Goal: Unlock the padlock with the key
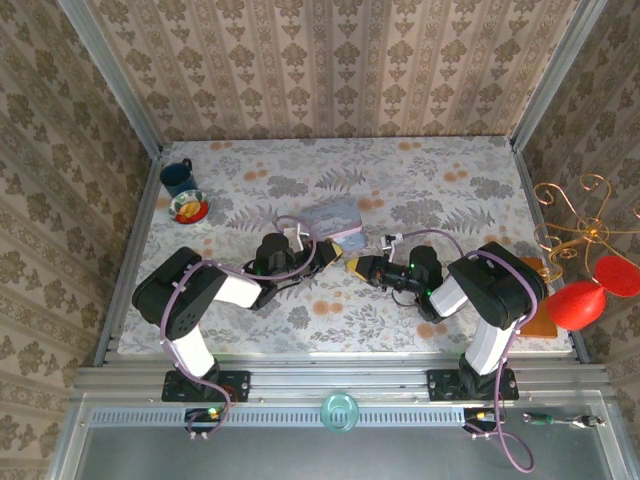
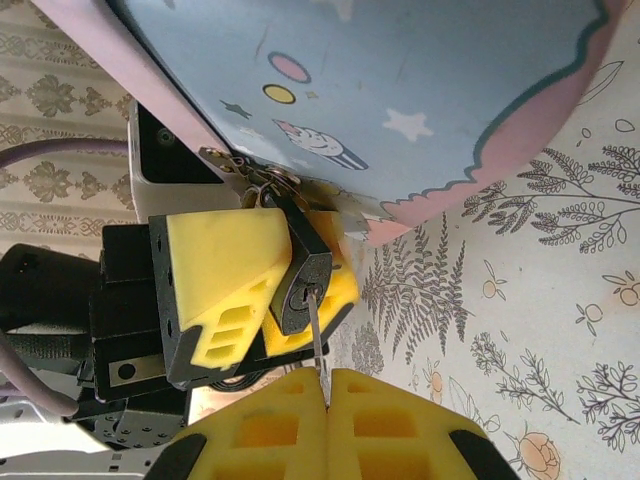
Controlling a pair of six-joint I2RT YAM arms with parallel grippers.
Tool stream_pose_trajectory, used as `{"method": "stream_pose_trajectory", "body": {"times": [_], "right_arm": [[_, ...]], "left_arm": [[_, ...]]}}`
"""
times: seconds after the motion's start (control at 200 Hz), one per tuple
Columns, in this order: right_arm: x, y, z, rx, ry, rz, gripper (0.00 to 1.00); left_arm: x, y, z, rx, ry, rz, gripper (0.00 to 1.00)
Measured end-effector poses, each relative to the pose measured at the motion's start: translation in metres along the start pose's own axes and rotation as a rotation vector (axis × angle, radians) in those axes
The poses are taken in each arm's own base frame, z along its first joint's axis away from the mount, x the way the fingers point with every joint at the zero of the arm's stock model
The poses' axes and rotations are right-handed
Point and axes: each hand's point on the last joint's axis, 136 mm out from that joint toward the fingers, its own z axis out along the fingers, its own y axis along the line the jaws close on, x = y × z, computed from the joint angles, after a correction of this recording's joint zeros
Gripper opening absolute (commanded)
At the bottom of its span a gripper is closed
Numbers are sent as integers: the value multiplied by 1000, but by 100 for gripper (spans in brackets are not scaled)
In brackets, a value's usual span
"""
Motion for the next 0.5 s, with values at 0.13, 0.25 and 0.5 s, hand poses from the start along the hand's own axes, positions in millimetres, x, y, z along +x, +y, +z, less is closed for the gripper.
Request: {"method": "stream_pose_trajectory", "body": {"times": [0.13, 0.25, 0.5], "right_arm": [[0, 0, 0, -1, 1, 21, 0], [-1, 4, -1, -10, 0, 32, 0], [-1, 6, -1, -11, 0, 46, 0]], "left_arm": [[0, 0, 0, 0, 0, 0, 4], [0, 0, 0, 1, 0, 0, 6], [1, 3, 1, -7, 2, 15, 7]]}}
